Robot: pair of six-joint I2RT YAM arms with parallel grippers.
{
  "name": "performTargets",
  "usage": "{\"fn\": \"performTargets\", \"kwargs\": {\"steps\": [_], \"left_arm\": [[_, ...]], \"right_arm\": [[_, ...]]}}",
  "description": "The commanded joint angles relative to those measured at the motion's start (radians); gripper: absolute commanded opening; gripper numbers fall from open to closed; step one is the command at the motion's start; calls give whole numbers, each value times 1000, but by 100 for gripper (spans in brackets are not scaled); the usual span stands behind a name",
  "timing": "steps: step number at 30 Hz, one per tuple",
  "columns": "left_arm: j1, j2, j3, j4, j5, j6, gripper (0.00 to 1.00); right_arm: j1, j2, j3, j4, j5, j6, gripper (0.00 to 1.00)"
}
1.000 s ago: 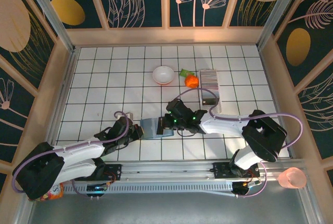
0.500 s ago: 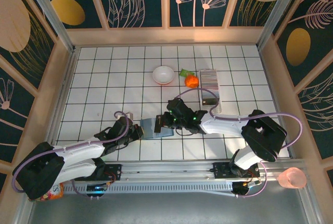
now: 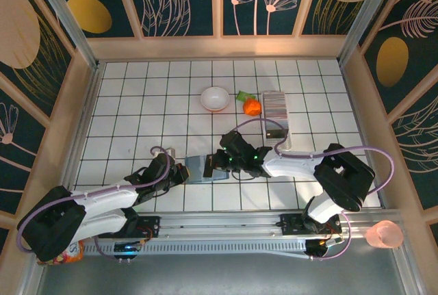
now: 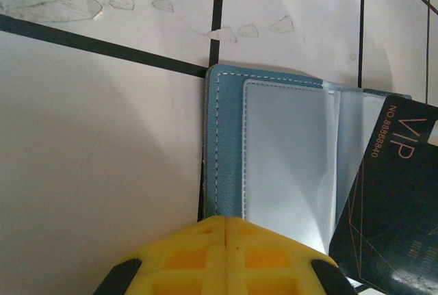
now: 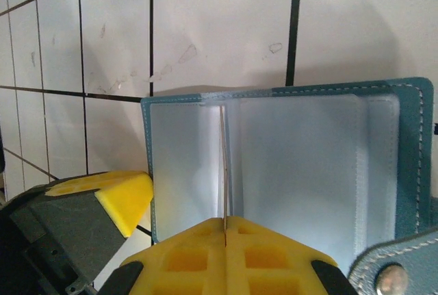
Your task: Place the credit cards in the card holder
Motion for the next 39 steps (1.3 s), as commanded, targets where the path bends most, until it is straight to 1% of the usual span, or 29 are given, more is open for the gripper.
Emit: {"fn": "performTargets", "kwargs": {"steps": [1, 9, 14, 17, 27, 33, 39], "left_arm": [[-1, 24, -14, -62, 8, -9, 0], [0, 24, -14, -68, 2, -5, 0], [0, 25, -17, -74, -37, 7, 0], [-1, 34, -12, -84, -62, 14, 0], [0, 54, -15, -70, -54, 13, 0], [0, 59, -16, -66, -52, 13, 0], [-1, 55, -18, -67, -50, 12, 0]], "right_arm": [[-7, -1, -25, 25, 2, 25, 0], [-9, 19, -45, 137, -59, 64, 0], [-25, 6, -88, 220, -91, 89, 0], [-39, 8, -99, 234, -111, 92, 0], [-50, 24, -123, 324, -169, 110, 0], [-56, 56, -121, 337, -191, 123, 0], [-56, 73, -112, 290, -162, 150, 0]]}}
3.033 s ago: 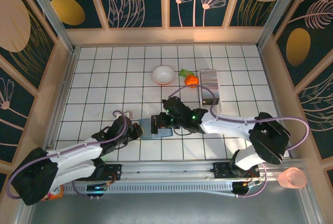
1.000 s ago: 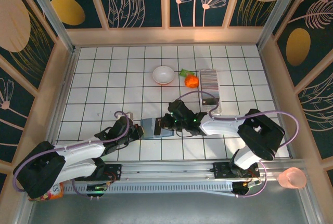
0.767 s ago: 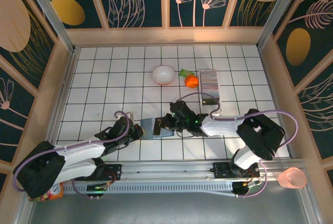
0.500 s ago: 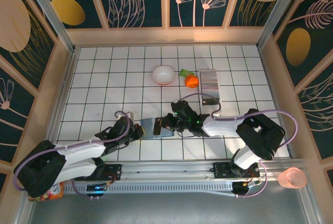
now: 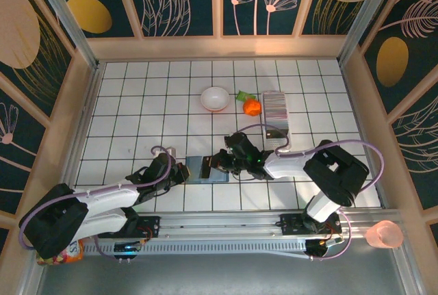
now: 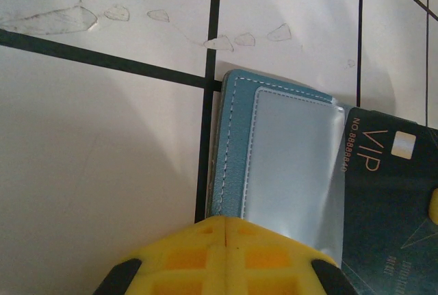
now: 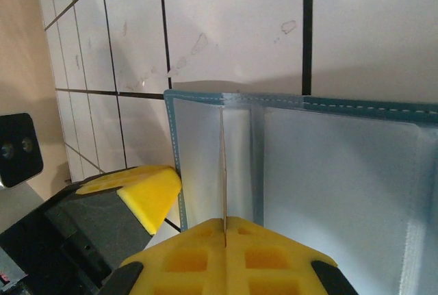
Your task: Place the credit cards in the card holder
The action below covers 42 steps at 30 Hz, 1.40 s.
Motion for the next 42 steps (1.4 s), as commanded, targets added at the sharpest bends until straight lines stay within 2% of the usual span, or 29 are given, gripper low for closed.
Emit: {"fn": "performTargets", "kwargs": {"steps": [1, 19, 42], "left_arm": [[1, 30, -22, -93, -34, 12, 0], [1, 30, -26, -91, -32, 11, 0], [0, 29, -28, -96, -42, 16, 0]], "right_arm": [[-3, 15, -3, -2, 4, 29, 0], [1, 59, -15, 113, -85, 42, 0], [-30, 4, -23, 3, -105, -18, 0]]}}
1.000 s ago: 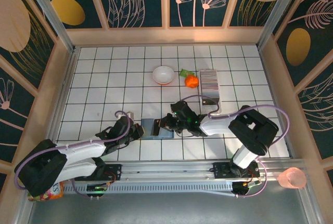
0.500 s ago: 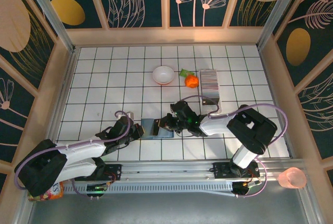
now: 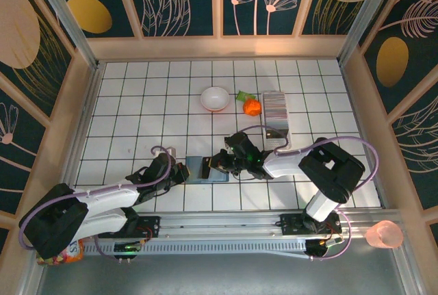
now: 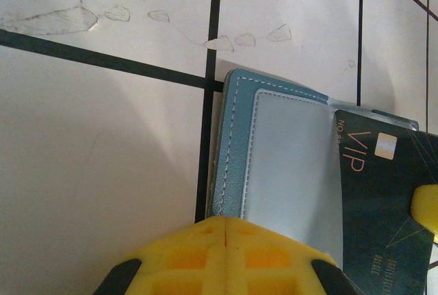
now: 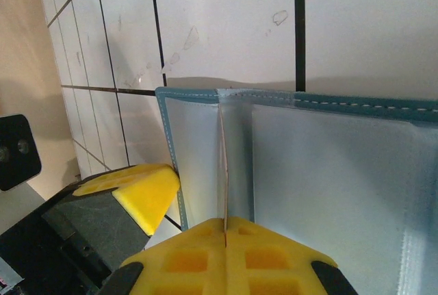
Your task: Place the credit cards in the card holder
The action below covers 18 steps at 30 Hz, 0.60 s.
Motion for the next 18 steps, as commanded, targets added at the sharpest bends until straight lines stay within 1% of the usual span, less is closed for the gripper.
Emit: {"fn": "performTargets", "kwargs": {"steps": [1, 6, 18], "left_arm": [[0, 30, -28, -97, -37, 15, 0], [0, 24, -33, -97, -37, 14, 0], [0, 17, -38, -100, -39, 10, 0]], "right_arm": [[-12, -38, -12, -55, -41, -38, 0], [-7, -10, -7, -20, -88, -40, 0], [-2, 32, -11, 41, -91, -18, 0]]}}
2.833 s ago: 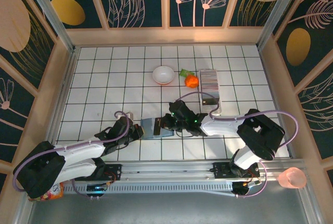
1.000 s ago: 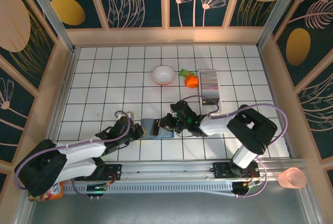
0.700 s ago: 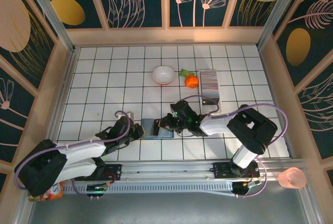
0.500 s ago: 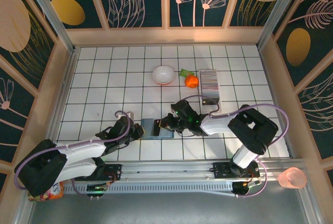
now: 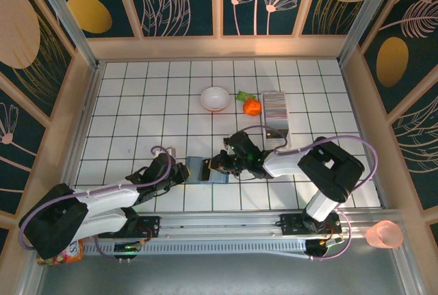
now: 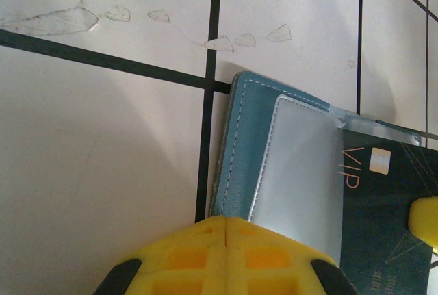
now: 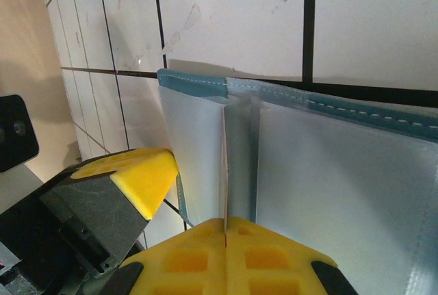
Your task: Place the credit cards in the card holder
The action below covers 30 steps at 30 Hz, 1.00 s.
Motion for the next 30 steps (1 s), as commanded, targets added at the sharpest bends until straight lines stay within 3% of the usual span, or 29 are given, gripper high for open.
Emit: {"fn": "performTargets", "kwargs": {"steps": [1, 13, 19, 22, 30], "left_arm": [[1, 19, -38, -101, -38, 11, 0], [0, -21, -27, -159, -49, 17, 0], [1, -80, -10, -198, -66, 14, 26], [1, -102, -10, -198, -65, 15, 34], [0, -81, -27, -166, -51, 13, 30]], "right_arm": [[7, 24, -14, 44, -29, 6, 0], [7, 31, 7, -8, 21, -13, 0], [8, 39, 18, -32, 27, -29, 0], [10, 44, 24, -34, 25, -32, 0], [19, 65, 39, 21, -9, -30, 0]]}}
